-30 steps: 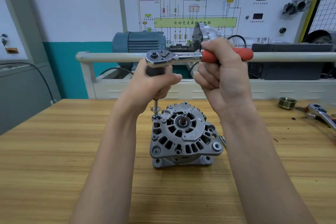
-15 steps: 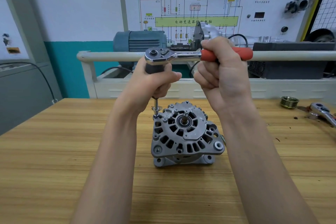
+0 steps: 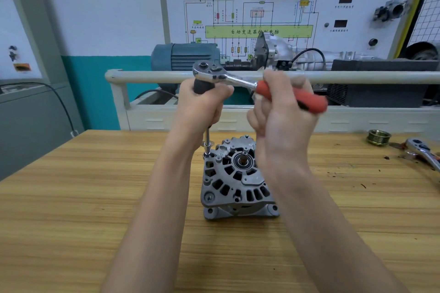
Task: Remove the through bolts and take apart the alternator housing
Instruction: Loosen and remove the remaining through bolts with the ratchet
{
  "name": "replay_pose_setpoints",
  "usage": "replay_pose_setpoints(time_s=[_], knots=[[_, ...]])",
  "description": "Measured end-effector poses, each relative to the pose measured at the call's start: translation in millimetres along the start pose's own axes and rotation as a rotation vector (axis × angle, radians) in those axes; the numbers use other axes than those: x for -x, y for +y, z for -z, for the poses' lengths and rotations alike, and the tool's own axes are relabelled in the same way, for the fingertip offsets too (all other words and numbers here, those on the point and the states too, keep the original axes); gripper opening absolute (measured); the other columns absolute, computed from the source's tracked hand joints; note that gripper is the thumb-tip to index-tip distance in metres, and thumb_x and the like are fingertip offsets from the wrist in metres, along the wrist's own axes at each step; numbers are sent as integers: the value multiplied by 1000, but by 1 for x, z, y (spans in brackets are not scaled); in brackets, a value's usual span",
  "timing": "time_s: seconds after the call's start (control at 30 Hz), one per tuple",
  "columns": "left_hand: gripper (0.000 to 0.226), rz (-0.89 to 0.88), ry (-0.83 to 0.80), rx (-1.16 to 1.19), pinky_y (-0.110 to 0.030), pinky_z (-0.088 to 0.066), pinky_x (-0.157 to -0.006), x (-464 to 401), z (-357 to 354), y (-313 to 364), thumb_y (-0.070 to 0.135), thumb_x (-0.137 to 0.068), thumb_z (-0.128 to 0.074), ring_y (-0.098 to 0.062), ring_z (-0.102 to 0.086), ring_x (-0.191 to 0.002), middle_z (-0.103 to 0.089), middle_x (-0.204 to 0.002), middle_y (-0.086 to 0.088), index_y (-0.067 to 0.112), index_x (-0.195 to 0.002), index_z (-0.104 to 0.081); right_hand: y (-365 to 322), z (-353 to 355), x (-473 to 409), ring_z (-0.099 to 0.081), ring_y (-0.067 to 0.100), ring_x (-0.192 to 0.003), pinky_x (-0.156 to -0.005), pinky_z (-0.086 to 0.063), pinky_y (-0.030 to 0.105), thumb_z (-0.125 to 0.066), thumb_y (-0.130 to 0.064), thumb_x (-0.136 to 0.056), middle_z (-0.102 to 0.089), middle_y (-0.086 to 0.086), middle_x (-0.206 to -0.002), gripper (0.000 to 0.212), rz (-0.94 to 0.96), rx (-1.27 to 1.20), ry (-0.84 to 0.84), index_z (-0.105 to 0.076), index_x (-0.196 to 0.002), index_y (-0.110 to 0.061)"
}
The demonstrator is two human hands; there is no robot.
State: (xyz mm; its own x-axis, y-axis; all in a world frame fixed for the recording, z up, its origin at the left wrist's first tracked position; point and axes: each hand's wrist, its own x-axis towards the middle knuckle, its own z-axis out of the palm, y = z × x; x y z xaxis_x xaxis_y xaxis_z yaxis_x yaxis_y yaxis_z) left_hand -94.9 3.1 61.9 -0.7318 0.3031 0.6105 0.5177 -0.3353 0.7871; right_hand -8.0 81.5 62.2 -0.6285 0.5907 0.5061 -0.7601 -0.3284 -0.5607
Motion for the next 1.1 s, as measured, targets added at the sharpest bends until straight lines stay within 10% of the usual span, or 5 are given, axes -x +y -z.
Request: replay_pose_setpoints(time_s=[0.13,0.4,0.77,1.1], knots=[[36,9,45,-85,-19,-22,-40,0,-6,1,-1,-82,-59,-11,-23,-39,-31,-46,0,15,-54,-43,-1,1,10,-20,8,-33,-37,-21,17,-61,2,-86,-29,-5,-41,40,23,-22,36,-37,-61,-17],[33,-34,-412,16,-23,-25,-40,0,29,3,20,-71,-66,-16,-28,-33,-36,-38,2,14,-45,-45,-23,-20,-58,-11,7,-29,-32,-11,16,-52,-6,-90,-17,-7,-33,53,-478,233,-316,-31,-43,-21],[39,70,280,-4,-21,-17,-41,-4,-4,2,-2,-87,-55,-11,-19,-38,-26,-49,-1,13,-56,-36,-3,-19,-4,-22,7,-32,-36,-20,16,-62,2,-82,-33,-8,-40,47,-131,52,26,-44,-47,-23],[38,4,-361,18,-23,-22,-42,1,29,2,22,-72,-68,-14,-26,-35,-31,-39,5,23,-43,-43,-24,-27,-68,-11,6,-28,-32,-10,16,-48,-8,-91,-17,-7,-31,57,-595,223,-343,-29,-40,-21]])
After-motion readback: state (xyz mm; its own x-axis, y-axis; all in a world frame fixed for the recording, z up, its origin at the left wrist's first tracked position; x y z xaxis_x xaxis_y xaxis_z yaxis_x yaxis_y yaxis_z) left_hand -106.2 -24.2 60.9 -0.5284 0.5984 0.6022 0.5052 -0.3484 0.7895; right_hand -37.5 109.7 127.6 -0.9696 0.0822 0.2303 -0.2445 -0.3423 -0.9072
